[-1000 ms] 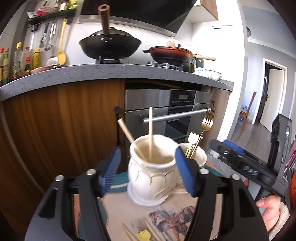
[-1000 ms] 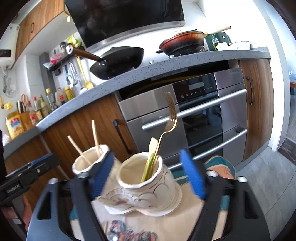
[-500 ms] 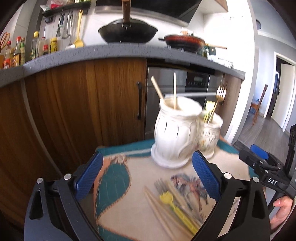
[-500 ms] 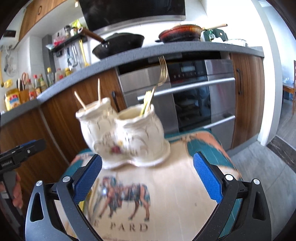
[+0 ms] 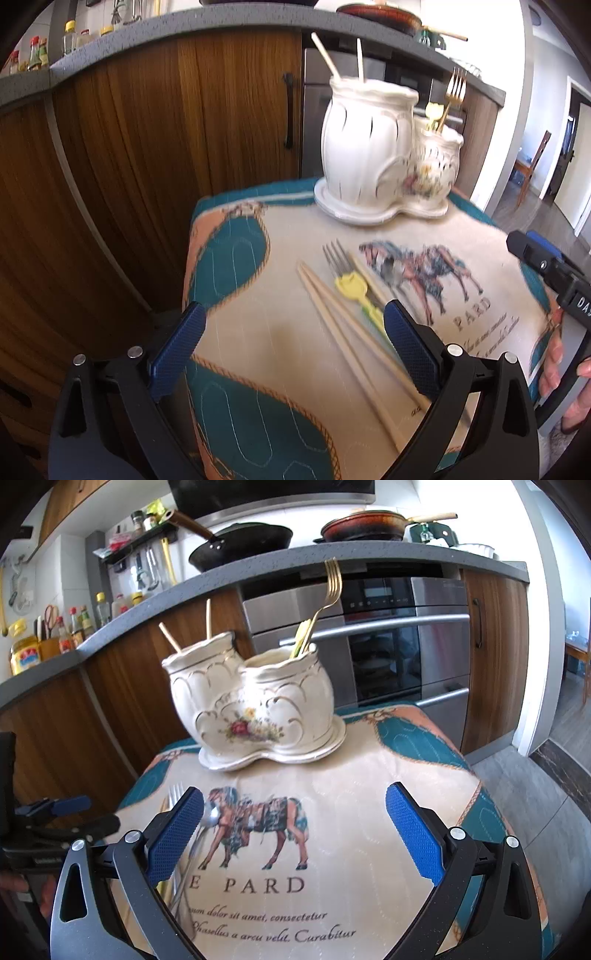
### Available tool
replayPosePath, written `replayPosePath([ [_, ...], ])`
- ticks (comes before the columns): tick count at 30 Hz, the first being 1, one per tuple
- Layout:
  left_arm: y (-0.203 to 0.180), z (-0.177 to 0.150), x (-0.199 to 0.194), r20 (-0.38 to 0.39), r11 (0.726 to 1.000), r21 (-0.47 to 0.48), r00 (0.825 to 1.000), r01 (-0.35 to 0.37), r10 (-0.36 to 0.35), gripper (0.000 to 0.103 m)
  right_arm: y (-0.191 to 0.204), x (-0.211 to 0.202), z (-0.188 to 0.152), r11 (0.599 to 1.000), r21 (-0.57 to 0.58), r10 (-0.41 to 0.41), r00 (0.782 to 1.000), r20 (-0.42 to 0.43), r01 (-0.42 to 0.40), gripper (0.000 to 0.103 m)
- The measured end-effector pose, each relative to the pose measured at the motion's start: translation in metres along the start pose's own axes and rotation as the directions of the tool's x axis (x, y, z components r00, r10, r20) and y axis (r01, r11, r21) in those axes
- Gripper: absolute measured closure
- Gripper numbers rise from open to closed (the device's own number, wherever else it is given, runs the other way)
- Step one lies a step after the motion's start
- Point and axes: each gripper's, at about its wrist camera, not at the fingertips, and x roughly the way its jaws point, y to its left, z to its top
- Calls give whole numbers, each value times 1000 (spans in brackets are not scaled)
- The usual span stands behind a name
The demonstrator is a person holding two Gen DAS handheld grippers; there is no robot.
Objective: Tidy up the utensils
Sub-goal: 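Withdraw both open tools back toward the placemat, then grasp a third chopstick with the left tool while the right tool grasps a silver spoon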
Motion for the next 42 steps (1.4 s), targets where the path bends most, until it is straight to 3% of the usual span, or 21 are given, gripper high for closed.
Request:
replayPosePath([
  [6,-6,-14,8,-62,1000,9,998,21,-20,11,7,-2,-7,999,-34,-16,1000,-19,16,5],
  [13,-22,-24,20,-128,996,71,991,57,-47,49,15,3,-12,998,-57,-3,999,-48,0,5],
  [15,-25,-25,21,-117,993,111,993,47,-34,52,20,7,-9,997,-69,25,997,-78,-31,5],
  [17,-23,-25,21,-113,990,126,992,61,-47,73,28,11,-4,995,-89,42,992,-115,-52,5],
  [20,-16,-20,24,-122,990,127,991,64,-48,91,43,21,0,989,-137,33,984,-176,-58,10],
  [24,-7,-20,23,-130,987,129,989,93,-76,93,59,43,-5,986,-137,47,953,-298,-92,41],
  [30,-2,-18,23,-156,985,120,982,125,-106,96,76,70,-12,986,-113,69,916,-394,-123,72],
  [33,-1,-17,23,-164,984,115,980,136,-116,96,85,79,-17,983,-141,47,901,-432,-119,81],
  [36,-1,-18,23,-170,982,126,978,142,-120,96,90,81,-20,977,-195,-2,904,-428,-90,94],
  [42,-1,-16,21,-209,971,163,968,174,-139,96,78,67,-19,969,-226,-4,912,-410,-98,99],
])
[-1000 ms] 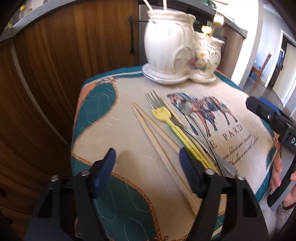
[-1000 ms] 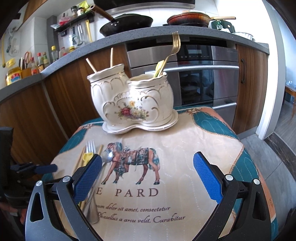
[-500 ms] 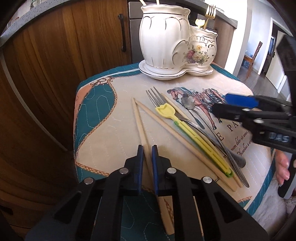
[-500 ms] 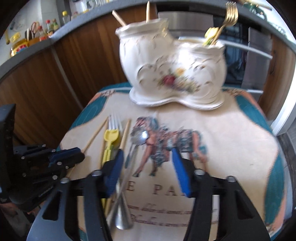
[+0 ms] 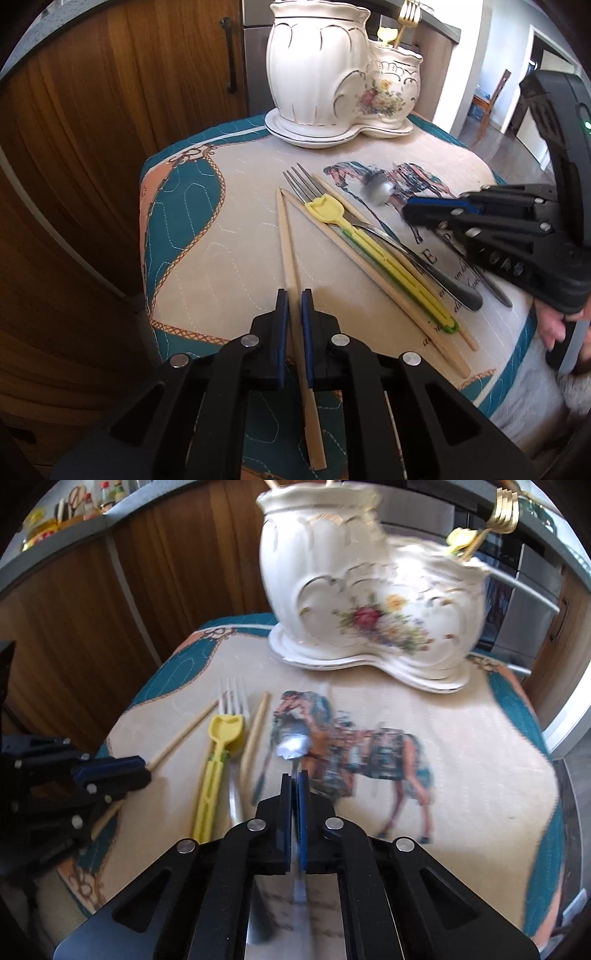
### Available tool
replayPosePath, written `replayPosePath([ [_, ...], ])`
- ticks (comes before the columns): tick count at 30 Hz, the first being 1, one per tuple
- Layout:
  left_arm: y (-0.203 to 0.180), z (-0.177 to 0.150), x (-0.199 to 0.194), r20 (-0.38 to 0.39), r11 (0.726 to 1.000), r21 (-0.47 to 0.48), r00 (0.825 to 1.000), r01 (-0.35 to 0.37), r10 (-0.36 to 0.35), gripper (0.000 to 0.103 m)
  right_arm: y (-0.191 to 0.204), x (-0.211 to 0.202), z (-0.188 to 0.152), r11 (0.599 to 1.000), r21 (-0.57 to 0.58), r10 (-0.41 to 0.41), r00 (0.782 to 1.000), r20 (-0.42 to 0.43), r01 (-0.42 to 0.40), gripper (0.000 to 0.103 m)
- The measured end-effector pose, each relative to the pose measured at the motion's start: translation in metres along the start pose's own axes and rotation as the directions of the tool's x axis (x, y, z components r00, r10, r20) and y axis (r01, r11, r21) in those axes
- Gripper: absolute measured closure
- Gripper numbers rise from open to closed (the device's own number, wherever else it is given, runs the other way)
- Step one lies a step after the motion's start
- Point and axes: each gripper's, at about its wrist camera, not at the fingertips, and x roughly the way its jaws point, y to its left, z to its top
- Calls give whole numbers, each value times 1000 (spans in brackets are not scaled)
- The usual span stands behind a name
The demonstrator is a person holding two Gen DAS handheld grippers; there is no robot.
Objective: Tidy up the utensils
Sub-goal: 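Grasp a third chopstick with the left tool while the right tool grasps a silver spoon, then lift the chopstick and silver spoon off the placemat with both tools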
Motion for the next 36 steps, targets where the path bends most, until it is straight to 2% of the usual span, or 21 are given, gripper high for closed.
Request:
replayPosePath([
  [6,5,3,2,-15,999,-44,1000,5,-5,93,-26,-13,-13,1000,1,-4,1000,-28,4,99],
  [11,4,8,5,-15,998,-56,1000,-5,4,81,-32,-14,-17,1000,-13,4,997,-80,-5,98],
  [15,1,12,8,-28,998,-38,999,-43,42,81,-24,-9,-18,999,-44,-13,996,-93,9,89],
  [18,2,12,8,-30,998,-40,998,-49,48,81,-23,-11,-19,998,-54,-22,996,-87,18,89],
  [19,3,12,8,-29,998,-41,998,-51,50,85,-23,-11,-19,998,-56,-24,997,-80,19,89],
  [20,4,13,8,-29,997,-39,997,-68,66,94,-23,-11,-20,998,-56,-17,997,-73,13,94],
  [21,5,13,9,-28,996,-36,996,-83,82,97,-24,-12,-20,998,-56,-10,998,-68,6,99],
  [24,14,13,8,-21,996,-61,998,-59,57,97,-24,-13,-20,999,-41,-9,999,-48,7,99],
  [28,21,11,5,0,995,-82,998,-55,55,98,-27,-24,-18,1000,-6,22,1000,22,-22,99],
  [31,24,13,-3,43,994,-96,998,-43,47,98,-32,-41,-13,999,13,41,992,115,-43,99],
  [34,28,18,-18,113,994,-108,993,-26,39,98,-37,-61,-8,997,35,54,973,224,-64,99],
  [36,29,22,-28,165,994,-108,986,-18,36,98,-40,-74,-7,996,42,65,953,297,-81,99],
])
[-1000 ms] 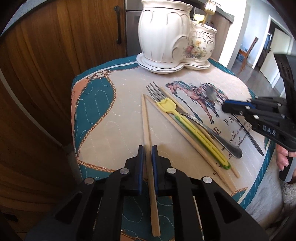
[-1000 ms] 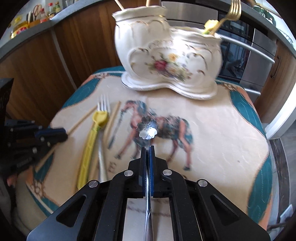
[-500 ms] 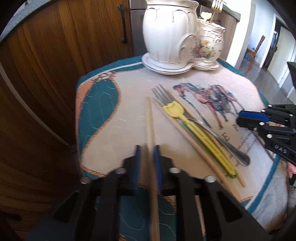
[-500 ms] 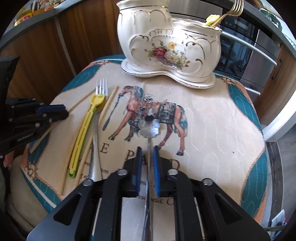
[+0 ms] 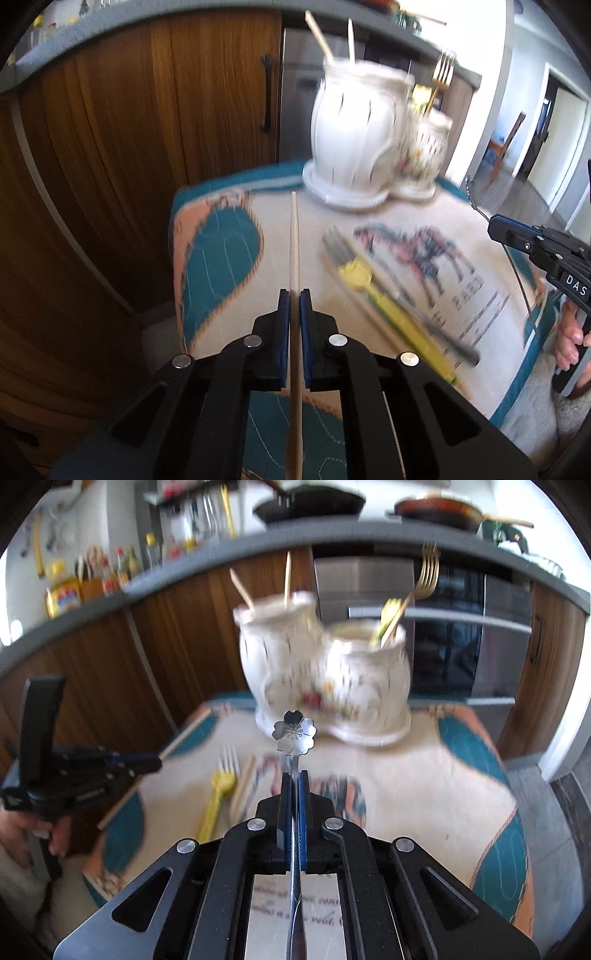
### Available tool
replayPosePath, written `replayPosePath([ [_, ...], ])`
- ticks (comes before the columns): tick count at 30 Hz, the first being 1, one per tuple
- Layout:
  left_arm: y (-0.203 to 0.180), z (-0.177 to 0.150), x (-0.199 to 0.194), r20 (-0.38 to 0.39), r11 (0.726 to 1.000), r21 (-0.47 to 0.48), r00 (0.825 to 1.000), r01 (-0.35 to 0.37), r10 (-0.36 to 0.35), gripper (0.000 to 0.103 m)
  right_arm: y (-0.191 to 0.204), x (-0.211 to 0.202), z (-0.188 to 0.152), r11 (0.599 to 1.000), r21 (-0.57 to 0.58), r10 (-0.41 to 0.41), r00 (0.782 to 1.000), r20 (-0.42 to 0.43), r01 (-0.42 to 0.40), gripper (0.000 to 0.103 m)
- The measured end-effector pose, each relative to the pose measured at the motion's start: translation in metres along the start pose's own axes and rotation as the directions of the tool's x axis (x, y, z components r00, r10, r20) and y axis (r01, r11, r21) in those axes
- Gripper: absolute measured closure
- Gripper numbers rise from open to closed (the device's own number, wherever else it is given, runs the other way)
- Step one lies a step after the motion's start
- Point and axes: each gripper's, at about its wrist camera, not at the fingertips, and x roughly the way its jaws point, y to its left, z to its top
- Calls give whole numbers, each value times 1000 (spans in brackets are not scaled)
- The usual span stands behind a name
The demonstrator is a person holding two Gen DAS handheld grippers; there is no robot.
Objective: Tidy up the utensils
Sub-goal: 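Lift the chopstick and silver spoon off the placemat with both tools, then carry the chopstick and silver spoon up over the ceramic holder with both tools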
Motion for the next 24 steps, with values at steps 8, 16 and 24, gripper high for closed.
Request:
replayPosePath([
  [8,-6,19,-20,136,997,-15,988,75,-73,97,0,-24,12,1000,17,4,988,156,-7,99],
  [16,-14,57,-44,294,989,-15,946,149,-138,97,-7,-15,60,999,47,-10,961,278,-3,99],
  [24,-33,136,-44,454,974,23,865,226,-211,97,-32,-3,124,990,132,-24,885,466,-42,99],
])
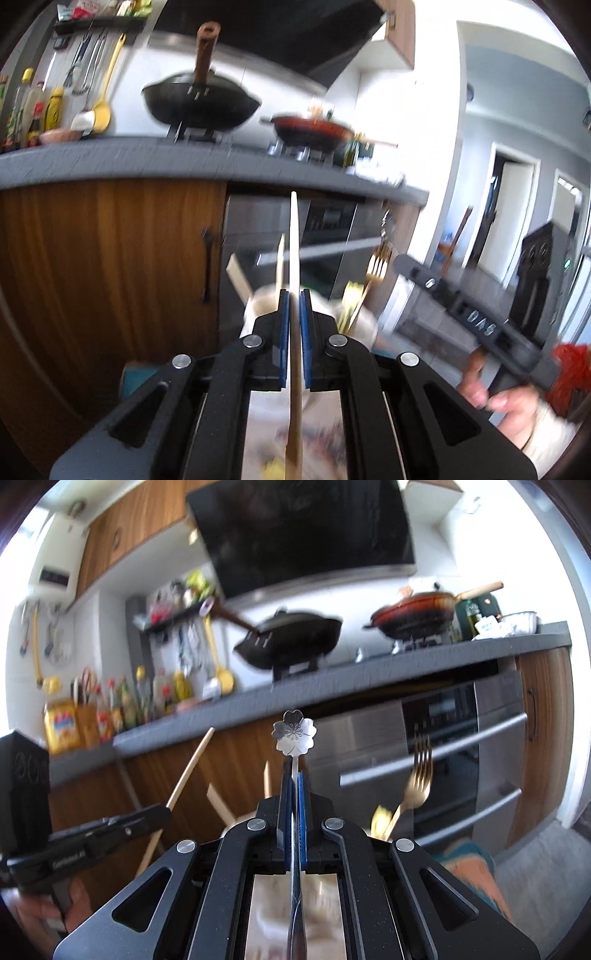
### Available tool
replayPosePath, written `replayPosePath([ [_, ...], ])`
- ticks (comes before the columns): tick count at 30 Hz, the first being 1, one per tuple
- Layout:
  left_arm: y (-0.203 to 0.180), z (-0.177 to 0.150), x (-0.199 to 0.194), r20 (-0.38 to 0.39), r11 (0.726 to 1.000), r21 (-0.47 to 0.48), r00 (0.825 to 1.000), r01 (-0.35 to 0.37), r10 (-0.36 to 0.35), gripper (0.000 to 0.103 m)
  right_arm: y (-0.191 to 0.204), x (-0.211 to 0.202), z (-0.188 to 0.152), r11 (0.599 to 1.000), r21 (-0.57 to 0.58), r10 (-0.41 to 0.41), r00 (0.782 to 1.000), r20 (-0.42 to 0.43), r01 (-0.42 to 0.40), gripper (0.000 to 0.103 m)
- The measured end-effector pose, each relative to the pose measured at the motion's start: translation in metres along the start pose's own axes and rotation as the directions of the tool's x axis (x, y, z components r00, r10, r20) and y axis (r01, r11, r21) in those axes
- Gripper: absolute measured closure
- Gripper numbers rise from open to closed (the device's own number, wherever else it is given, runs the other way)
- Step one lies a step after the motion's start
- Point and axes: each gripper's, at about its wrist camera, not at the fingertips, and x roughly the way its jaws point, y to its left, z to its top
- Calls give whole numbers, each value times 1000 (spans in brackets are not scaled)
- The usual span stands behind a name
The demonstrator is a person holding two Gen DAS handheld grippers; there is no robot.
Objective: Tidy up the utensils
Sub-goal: 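Carry the chopstick and silver spoon up over the ceramic holder with both tools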
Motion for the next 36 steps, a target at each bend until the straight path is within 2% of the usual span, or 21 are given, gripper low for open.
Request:
replayPosePath([
  [2,1,13,14,28,999,-28,999,17,-16,97,-14,9,7,998,64,4,998,55,-8,99],
  [4,5,23,28,34,998,-60,999,16,-14,97,-28,19,8,993,119,-3,997,76,-6,99],
  [6,8,28,46,36,996,-87,999,31,-28,98,-41,31,6,987,161,-17,997,72,5,99],
  [9,7,30,61,56,997,-72,998,3,1,97,-51,42,2,982,185,-46,996,77,31,99],
  [16,4,24,85,114,998,-43,993,-38,43,97,-48,60,1,986,114,-130,986,102,119,99],
  [21,-1,11,98,113,997,20,991,-79,76,97,-26,71,-12,981,-49,-182,975,127,190,99],
  [29,2,0,86,91,996,38,993,-84,81,97,-17,73,-27,972,-127,-190,979,72,198,99],
  [36,1,-15,74,12,993,48,994,-112,111,97,-14,55,-32,973,-123,-193,980,47,197,99],
])
